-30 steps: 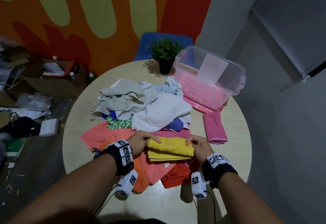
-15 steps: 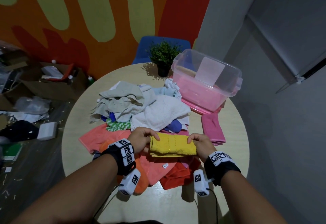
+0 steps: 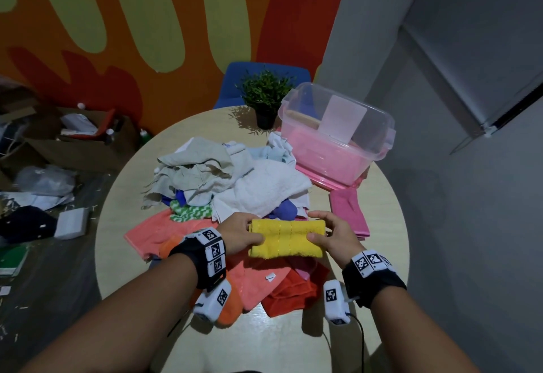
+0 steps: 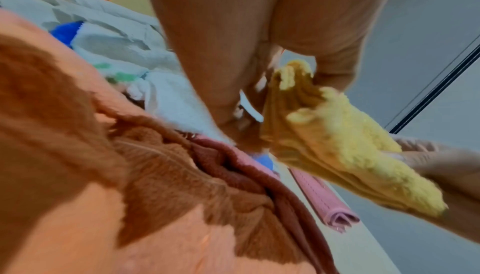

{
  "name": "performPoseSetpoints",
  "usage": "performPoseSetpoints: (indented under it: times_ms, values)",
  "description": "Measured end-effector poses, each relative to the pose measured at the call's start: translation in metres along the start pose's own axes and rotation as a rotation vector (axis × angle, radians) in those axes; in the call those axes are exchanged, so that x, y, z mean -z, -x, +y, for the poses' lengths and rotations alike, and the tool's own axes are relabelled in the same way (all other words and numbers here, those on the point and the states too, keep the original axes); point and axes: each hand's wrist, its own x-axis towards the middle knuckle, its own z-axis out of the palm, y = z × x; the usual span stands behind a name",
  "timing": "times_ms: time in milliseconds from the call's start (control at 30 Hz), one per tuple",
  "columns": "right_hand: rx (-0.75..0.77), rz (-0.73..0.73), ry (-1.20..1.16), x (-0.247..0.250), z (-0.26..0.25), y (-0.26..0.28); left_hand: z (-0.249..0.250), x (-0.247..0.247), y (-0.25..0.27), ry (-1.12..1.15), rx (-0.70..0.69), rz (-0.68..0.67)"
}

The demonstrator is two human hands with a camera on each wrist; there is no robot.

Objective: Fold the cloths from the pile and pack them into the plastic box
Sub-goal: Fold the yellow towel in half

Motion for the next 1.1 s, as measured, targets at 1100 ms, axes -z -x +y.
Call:
performPoseSetpoints:
  times_ms: [1100]
  values:
    - [-0.255,0.347,0.445,0.103,0.036,-0.095,-0.042,-0.058,-0.052,-0.553,-0.018,0.106]
